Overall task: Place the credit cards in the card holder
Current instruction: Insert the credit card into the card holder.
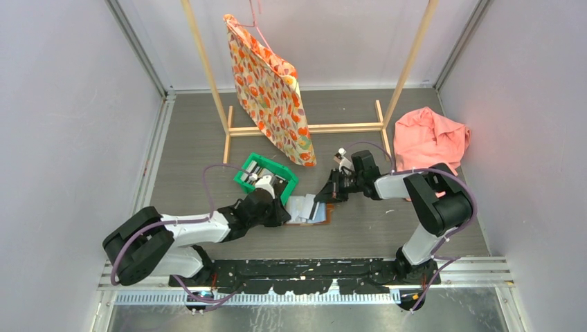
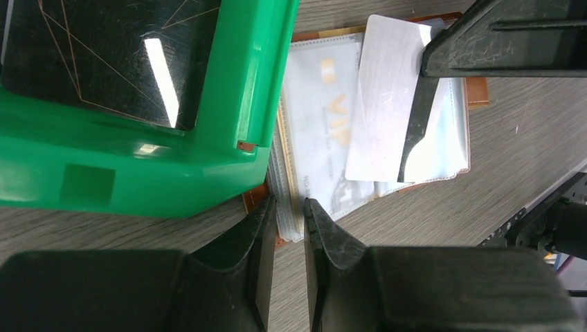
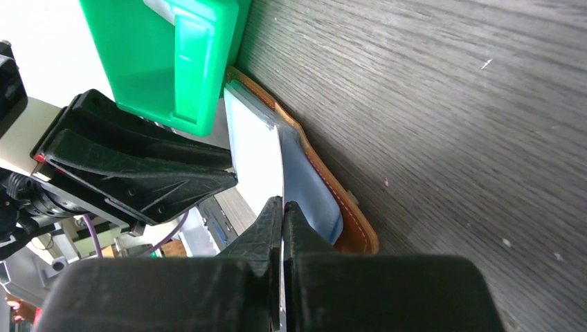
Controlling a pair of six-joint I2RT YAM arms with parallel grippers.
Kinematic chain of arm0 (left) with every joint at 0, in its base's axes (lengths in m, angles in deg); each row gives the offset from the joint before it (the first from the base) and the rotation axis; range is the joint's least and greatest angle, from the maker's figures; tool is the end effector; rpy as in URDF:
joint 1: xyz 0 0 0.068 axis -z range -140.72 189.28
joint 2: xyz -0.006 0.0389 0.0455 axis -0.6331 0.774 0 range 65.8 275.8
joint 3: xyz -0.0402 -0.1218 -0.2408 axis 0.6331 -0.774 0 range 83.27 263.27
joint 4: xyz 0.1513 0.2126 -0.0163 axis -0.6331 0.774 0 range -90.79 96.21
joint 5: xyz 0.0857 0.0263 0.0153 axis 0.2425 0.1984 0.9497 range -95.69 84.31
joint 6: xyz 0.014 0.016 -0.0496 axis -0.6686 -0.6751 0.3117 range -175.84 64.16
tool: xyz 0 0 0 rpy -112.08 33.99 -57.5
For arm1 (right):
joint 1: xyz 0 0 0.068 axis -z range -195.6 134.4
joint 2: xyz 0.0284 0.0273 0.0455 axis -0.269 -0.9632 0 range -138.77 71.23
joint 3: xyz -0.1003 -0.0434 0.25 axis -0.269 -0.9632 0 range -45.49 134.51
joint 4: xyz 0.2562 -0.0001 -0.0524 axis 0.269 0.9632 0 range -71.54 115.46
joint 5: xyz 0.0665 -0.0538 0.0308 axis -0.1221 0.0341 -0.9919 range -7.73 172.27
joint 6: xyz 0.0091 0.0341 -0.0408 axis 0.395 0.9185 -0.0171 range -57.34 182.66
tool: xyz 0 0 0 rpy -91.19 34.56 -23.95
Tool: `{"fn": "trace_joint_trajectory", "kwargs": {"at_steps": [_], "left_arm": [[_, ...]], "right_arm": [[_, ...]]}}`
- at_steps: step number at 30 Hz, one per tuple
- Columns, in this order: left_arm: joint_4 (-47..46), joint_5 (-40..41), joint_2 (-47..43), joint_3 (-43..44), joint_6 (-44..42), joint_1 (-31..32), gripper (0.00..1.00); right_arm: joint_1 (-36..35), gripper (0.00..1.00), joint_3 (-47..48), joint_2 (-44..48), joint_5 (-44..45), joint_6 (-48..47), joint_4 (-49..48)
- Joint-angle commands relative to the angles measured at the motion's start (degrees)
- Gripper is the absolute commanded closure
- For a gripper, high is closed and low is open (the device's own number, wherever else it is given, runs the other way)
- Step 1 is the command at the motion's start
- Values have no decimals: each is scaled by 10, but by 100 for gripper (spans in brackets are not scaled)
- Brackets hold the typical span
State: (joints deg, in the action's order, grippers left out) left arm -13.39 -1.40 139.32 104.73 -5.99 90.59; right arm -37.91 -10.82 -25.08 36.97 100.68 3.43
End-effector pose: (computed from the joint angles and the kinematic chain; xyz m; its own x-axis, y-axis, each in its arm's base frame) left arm 0.1443 -0.1761 0.1407 -0.8234 -0.1911 -0.5343 0.1750 0.8102 -0.5595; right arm 0.2552 0.1321 0.1168 -0.9724 0.0693 -0.2228 -0.1519 0.5366 0.8300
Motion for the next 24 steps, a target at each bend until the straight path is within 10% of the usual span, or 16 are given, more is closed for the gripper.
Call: {"fn": "trace_joint_trajectory", "kwargs": {"at_steps": [1, 24], "left_arm": [[7, -7, 19, 8, 13, 2, 78], [-4, -29, 33, 8, 19, 1, 77]], "right_arm": [[-4, 99, -1, -6, 7, 0, -22], [-29, 99, 33, -42, -19, -75, 43]]}}
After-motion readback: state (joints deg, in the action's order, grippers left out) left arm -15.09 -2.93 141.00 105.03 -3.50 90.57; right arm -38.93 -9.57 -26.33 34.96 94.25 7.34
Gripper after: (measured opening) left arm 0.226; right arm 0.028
